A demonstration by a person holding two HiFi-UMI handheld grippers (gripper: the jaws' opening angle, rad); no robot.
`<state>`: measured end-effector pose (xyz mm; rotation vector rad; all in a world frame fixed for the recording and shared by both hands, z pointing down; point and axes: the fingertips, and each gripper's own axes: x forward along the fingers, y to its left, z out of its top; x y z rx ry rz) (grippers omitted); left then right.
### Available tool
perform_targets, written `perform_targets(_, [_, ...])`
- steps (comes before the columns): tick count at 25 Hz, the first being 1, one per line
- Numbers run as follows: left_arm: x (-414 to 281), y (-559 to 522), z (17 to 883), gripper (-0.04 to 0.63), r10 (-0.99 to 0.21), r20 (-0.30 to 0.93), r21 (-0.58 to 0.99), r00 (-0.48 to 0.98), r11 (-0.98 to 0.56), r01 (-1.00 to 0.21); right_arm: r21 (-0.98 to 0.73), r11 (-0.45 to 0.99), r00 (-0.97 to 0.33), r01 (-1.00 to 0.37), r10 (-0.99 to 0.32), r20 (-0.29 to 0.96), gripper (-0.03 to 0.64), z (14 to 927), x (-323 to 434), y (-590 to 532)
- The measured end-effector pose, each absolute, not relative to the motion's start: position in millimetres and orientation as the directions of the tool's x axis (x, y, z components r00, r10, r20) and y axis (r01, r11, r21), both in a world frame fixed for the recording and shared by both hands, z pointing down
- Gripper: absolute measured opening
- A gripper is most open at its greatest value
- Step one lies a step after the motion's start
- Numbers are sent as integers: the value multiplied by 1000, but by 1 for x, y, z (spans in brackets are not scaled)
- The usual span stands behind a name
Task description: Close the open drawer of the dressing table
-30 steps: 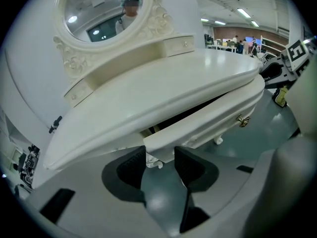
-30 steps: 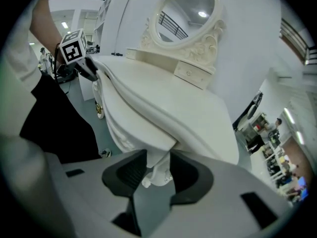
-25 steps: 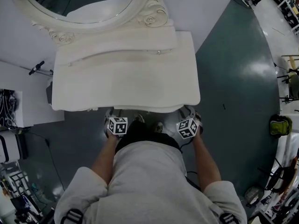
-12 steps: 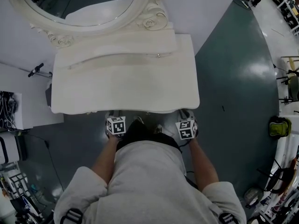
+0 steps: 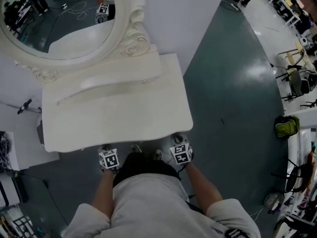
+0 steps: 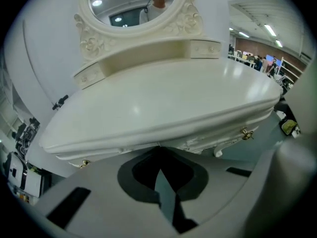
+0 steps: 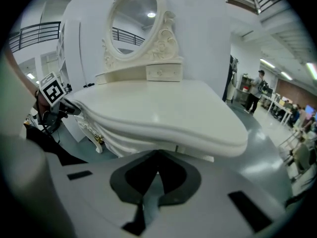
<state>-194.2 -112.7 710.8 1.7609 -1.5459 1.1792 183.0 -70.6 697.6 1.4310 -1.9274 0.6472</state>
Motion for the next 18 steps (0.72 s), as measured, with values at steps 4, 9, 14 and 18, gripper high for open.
perform_targets(4, [-183,-100,707,8,-507,862,-181,-4,-301,-936,-27,299,-222,-954,-640,735,15,692,176,-58])
perform_targets(9, [-152,-94,703,8,-525,847,-136,84,-366,-921,-4,305,-219,-952,-675,704,15,677,165,-54])
perform_targets(14, [-125,-87,675,8,-565,797,-47,214,-412,-910,-6,266,-207,-964,-733,648,15,647,129,-48])
perform_targets(18, [-117,-82,636,8,-630,710,20,314,-428,-904,21,302,-237,-953,-787,570,15,611,88,-44])
